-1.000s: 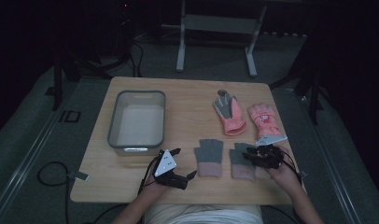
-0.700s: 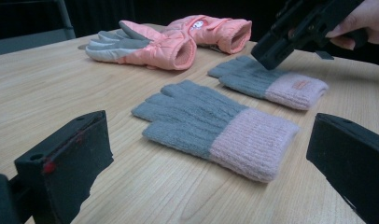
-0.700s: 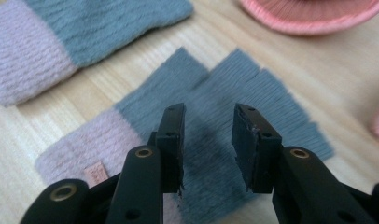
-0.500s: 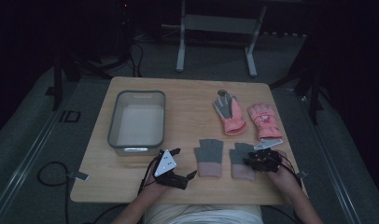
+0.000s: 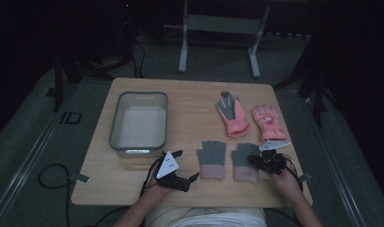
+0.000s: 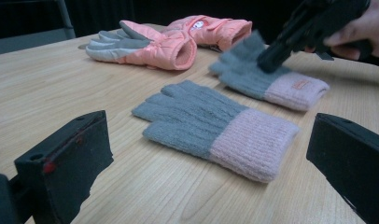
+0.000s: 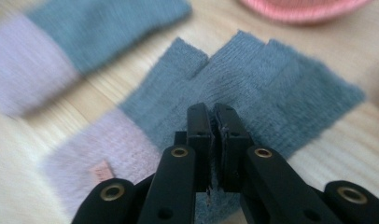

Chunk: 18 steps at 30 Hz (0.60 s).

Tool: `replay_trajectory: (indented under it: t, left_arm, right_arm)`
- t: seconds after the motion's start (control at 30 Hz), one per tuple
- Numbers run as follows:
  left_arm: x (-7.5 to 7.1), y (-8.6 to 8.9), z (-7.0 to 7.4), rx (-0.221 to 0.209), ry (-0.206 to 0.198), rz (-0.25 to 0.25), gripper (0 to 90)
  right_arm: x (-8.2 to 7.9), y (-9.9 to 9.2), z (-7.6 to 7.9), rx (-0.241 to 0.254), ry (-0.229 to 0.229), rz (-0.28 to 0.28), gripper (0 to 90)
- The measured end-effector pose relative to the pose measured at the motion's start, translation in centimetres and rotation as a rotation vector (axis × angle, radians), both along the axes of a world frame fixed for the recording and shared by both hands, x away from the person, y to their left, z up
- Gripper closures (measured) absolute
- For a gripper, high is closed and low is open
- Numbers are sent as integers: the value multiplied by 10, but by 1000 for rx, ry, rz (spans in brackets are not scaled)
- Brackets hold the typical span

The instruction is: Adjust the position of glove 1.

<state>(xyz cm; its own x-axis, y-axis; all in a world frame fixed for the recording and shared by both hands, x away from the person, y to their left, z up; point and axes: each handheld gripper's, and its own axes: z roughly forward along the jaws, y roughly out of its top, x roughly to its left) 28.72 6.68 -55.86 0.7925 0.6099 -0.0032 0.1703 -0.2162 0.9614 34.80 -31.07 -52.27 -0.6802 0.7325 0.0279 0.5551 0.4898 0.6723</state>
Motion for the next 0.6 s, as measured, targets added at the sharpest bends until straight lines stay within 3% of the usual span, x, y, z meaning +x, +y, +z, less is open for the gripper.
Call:
replay_trajectory:
  t: [0.23,0.37,0.5,0.6]
  left_arm:
    - [0,0,0,2,0,-1,0]
    - [0,0,0,0,1,-2,0]
    - [0,0,0,-2,1,-3,0]
    - [0,0,0,-2,0,-4,0]
  right_arm:
    - [1,13,46,88,-46,43,862]
    - [4,31,63,116,-63,83,862]
    - [8,53,66,137,-50,126,862]
    - [10,71,61,113,-44,161,861]
